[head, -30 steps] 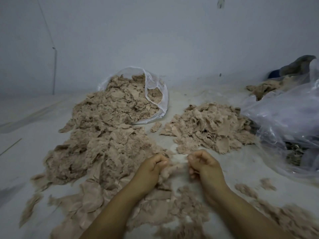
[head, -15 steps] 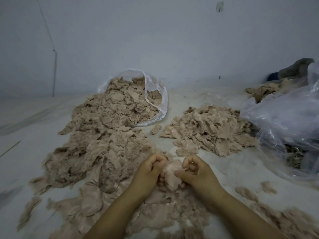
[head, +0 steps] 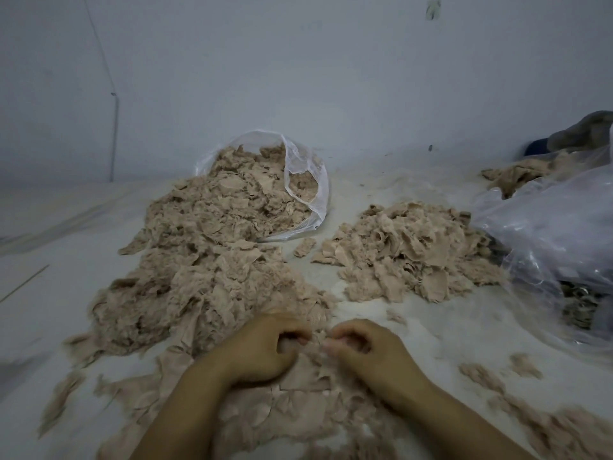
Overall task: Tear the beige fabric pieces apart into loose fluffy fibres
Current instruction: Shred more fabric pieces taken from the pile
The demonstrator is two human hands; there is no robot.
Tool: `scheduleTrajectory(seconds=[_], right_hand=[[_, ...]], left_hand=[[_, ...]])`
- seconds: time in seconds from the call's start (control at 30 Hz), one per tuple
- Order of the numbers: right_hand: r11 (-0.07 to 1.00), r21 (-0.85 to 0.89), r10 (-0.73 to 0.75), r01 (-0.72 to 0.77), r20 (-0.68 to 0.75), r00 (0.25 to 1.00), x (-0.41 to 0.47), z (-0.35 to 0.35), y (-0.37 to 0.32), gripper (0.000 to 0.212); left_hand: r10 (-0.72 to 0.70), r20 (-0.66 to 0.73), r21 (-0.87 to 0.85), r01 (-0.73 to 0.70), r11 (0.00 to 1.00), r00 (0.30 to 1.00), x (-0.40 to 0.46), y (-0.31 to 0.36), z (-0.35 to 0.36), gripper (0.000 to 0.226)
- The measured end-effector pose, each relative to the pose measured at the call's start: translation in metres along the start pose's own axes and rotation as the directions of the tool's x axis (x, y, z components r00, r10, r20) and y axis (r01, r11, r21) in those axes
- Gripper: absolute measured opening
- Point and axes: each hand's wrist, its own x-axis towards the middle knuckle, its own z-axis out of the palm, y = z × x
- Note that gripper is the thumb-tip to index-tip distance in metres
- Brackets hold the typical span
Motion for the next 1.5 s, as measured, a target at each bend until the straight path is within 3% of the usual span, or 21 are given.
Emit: scheduleTrajectory(seconds=[0.07, 0.13, 0.27, 0.37, 0.5, 0.6, 0.7, 0.8, 0.83, 0.9, 0.97, 1.07, 1.27, 1.37, 1.43, 1.5], right_hand=[[0.961, -0.265, -0.051, 0.076, 0.099, 0.994, 0.002, 0.011, -0.001, 0.027], [0.930, -0.347, -0.094, 0.123, 0.100, 0.991, 0.003, 0.016, -0.002, 0.016], [0.999, -0.015, -0.053, 0.052, -0.044, 0.998, 0.003, 0.007, 0.001, 0.013], [0.999, 0.034, -0.025, 0.029, -0.102, 0.994, 0.005, 0.004, 0.004, 0.016], [0.993, 0.118, 0.008, -0.007, -0.005, 1.000, 0.003, 0.008, 0.002, 0.015], [0.994, 0.103, -0.031, 0.042, -0.098, 0.995, 0.005, 0.007, 0.001, 0.016], [0.954, 0.298, 0.067, 0.005, -0.233, 0.970, 0.008, -0.006, 0.004, 0.019], [0.912, 0.410, 0.066, 0.010, -0.173, 0.983, 0.005, -0.009, 0.003, 0.014], [0.916, 0.401, 0.046, 0.014, -0.140, 0.989, 0.004, -0.006, 0.002, 0.011], [0.940, 0.340, 0.012, 0.034, -0.131, 0.991, 0.004, 0.000, -0.001, 0.009], [0.953, 0.302, 0.021, 0.031, -0.168, 0.986, 0.005, 0.003, -0.002, 0.016], [0.947, 0.322, 0.051, 0.020, -0.211, 0.976, 0.006, 0.000, 0.000, 0.029], [0.948, 0.318, 0.064, 0.026, -0.270, 0.961, 0.009, -0.005, 0.005, 0.034], [0.956, 0.294, 0.094, -0.006, -0.287, 0.953, 0.008, -0.019, 0.008, 0.035], [0.970, 0.244, 0.071, -0.005, -0.266, 0.961, 0.006, -0.027, 0.006, 0.040], [0.989, 0.146, 0.034, -0.004, -0.204, 0.978, 0.004, -0.028, 0.001, 0.050]], left_hand=[[0.029, -0.020, 0.039, -0.029, 0.999, 0.999, 0.003, 0.000, 0.006, 0.019], [0.019, -0.047, -0.056, -0.022, 0.998, 0.999, 0.005, 0.002, 0.009, 0.015], [0.001, -0.078, -0.279, -0.023, 0.960, 0.997, 0.005, 0.004, 0.005, 0.013], [-0.040, -0.010, -0.312, 0.035, 0.949, 0.999, 0.003, 0.004, 0.004, 0.016], [-0.023, -0.040, -0.368, 0.007, 0.930, 0.999, 0.003, 0.011, 0.008, 0.016], [-0.034, -0.044, -0.363, 0.016, 0.932, 0.998, 0.006, 0.014, 0.009, 0.023], [-0.116, -0.063, -0.321, 0.091, 0.943, 0.991, 0.003, 0.001, 0.005, 0.023], [-0.164, -0.169, -0.481, 0.064, 0.874, 0.972, 0.000, 0.007, 0.003, 0.014], [-0.169, -0.174, -0.550, 0.047, 0.834, 0.970, 0.001, 0.014, 0.003, 0.007], [-0.165, -0.132, -0.607, 0.052, 0.793, 0.977, 0.005, 0.026, 0.010, 0.028], [-0.175, -0.110, -0.637, 0.066, 0.768, 0.978, 0.007, 0.036, 0.016, 0.017], [-0.216, -0.143, -0.693, 0.058, 0.718, 0.966, 0.008, 0.037, 0.014, 0.017], [-0.290, -0.135, -0.788, 0.075, 0.612, 0.947, 0.008, 0.039, 0.012, 0.020], [-0.380, -0.206, -0.829, 0.046, 0.558, 0.902, 0.005, 0.031, 0.001, 0.028], [-0.394, -0.244, -0.845, 0.004, 0.534, 0.886, 0.003, 0.027, -0.004, 0.024], [-0.347, -0.200, -0.855, 0.010, 0.518, 0.916, 0.002, 0.031, -0.003, 0.016]])
